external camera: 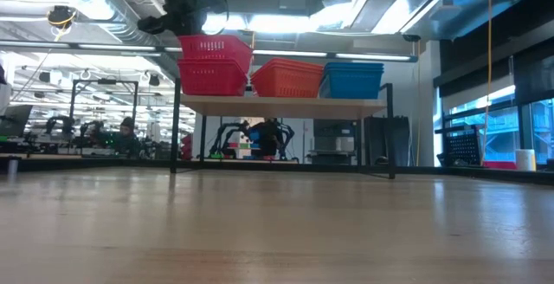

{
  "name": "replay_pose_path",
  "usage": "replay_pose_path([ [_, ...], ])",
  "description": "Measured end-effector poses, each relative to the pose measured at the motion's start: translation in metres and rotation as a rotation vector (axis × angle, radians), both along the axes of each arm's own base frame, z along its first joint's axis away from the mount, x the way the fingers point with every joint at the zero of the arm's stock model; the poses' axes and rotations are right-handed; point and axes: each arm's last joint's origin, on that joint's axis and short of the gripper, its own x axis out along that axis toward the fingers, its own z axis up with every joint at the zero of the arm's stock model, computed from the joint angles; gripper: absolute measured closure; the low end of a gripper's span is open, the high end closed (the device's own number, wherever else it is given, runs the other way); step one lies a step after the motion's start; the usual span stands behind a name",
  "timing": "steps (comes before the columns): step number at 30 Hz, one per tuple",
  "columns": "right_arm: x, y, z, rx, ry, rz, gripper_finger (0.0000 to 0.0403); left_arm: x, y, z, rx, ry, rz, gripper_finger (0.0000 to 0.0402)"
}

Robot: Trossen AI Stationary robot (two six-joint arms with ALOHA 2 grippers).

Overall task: Stack baskets on shelf by color
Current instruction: Stack the red basket into the red basket on the shelf

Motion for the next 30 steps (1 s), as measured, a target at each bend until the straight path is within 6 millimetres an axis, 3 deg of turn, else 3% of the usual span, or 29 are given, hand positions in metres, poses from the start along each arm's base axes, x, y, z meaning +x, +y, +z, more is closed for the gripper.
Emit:
replay_pose_path([
  [23,0.0005,-0.0044,0.0000,0.005,-0.001,-0.017,0.0266,0.0004,-0.0010,0.0002,-0.106,-0.077,0.189,0.0401],
  [30,0.0005,-0.0044,0.0001,0.005,-0.002,-0.017,0.0266,0.0011,-0.0021,0.0003,-0.112,-0.078,0.097,0.0401],
])
